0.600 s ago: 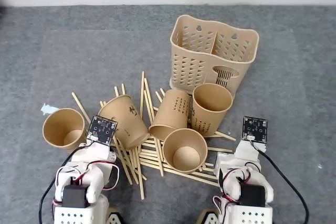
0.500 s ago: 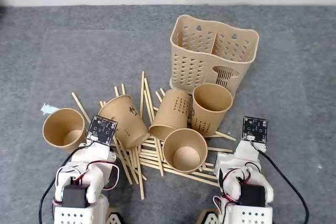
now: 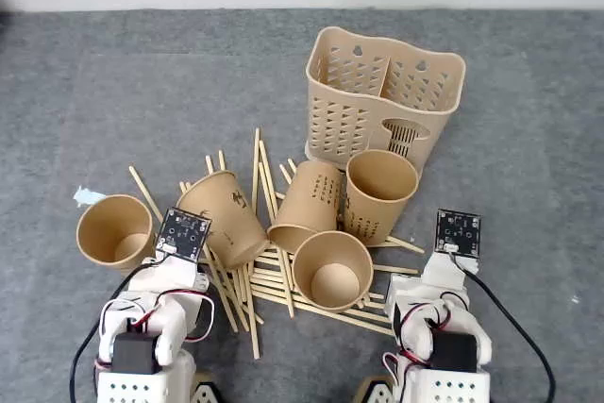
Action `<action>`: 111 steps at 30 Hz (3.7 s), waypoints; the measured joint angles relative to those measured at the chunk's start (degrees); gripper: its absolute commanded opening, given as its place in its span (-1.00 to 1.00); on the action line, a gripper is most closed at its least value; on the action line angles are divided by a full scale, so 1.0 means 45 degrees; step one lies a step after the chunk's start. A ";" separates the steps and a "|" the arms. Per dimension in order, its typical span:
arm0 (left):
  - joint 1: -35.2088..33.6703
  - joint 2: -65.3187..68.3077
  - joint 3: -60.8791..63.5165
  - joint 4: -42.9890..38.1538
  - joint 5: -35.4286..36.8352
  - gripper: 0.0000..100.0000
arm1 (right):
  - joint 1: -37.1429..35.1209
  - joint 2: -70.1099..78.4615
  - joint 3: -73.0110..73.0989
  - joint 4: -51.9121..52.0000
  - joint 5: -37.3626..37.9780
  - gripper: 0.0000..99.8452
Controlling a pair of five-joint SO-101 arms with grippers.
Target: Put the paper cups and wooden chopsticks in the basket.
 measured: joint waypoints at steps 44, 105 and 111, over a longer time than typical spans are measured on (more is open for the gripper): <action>0.0000 0.0000 0.0000 0.0000 0.0000 -0.97 | 0.0000 0.0000 0.0000 0.0000 0.0000 -0.98; 0.0000 0.0000 0.0000 0.0000 0.0000 -0.97 | -0.1446 0.6935 -1.4105 0.4552 0.2872 -0.97; 0.0000 0.0000 0.0000 0.0000 0.0000 -0.97 | -0.4200 0.7560 -1.4046 0.4493 0.0527 -0.70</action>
